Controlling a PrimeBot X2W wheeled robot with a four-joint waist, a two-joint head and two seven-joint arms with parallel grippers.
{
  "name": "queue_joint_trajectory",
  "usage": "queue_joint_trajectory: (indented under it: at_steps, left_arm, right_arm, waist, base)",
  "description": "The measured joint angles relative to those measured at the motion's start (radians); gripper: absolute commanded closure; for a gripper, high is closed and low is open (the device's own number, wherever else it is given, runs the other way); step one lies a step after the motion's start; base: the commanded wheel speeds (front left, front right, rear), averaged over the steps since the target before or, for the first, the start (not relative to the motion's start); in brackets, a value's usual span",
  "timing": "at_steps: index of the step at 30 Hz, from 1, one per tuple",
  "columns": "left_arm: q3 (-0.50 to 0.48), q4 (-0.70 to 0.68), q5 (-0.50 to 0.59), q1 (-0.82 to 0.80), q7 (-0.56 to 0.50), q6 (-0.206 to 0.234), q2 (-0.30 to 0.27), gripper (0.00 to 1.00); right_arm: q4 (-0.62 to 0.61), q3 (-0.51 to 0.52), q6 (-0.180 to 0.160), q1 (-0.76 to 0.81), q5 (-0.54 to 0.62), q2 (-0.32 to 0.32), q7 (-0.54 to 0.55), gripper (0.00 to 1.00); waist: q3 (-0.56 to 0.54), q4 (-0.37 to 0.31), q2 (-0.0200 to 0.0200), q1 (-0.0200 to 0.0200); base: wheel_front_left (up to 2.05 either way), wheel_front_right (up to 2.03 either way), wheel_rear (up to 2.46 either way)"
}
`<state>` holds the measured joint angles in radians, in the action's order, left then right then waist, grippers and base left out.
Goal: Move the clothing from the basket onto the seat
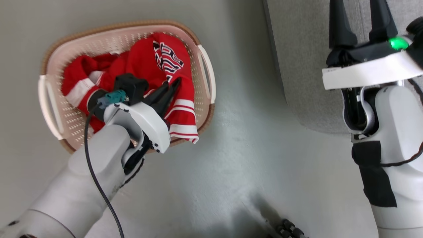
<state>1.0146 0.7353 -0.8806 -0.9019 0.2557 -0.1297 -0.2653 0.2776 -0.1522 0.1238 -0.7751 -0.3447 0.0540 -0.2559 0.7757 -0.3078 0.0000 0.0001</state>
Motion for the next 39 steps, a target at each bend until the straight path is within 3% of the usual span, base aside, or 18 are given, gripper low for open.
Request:
queue_joint_trajectory:
  at_steps: [9,21,32,39]
  left_arm:
    - [-0.196,-0.038,0.164,0.162,0.000,0.000,0.067,1.00]
    - [-0.339,-0.143,0.322,0.317,0.000,0.000,0.116,1.00]
    - [-0.440,-0.260,0.404,0.340,0.000,0.000,0.118,1.00]
    - [-0.462,-0.330,0.422,0.334,0.000,0.000,0.107,1.00]
  right_arm:
    - [0.057,0.051,0.000,0.126,0.066,0.000,0.000,0.00]
    - [0.126,0.089,0.000,0.297,0.099,0.010,0.000,0.00]
    - [0.161,0.109,0.000,0.411,0.099,0.020,0.000,0.00]
    - [0.164,0.111,0.000,0.440,0.098,0.021,0.000,0.00]
  waist:
    - [-0.172,0.071,0.0000,0.0000]
    - [-0.417,0.163,0.0000,0.0000]
    - [-0.603,0.250,0.0000,-0.0001]
    - [-0.659,0.287,0.0000,-0.0001]
  base:
    - [0.00,0.00,0.00]
    - [0.00,0.00,0.00]
    - [0.00,0.00,0.00]
    - [0.00,0.00,0.00]
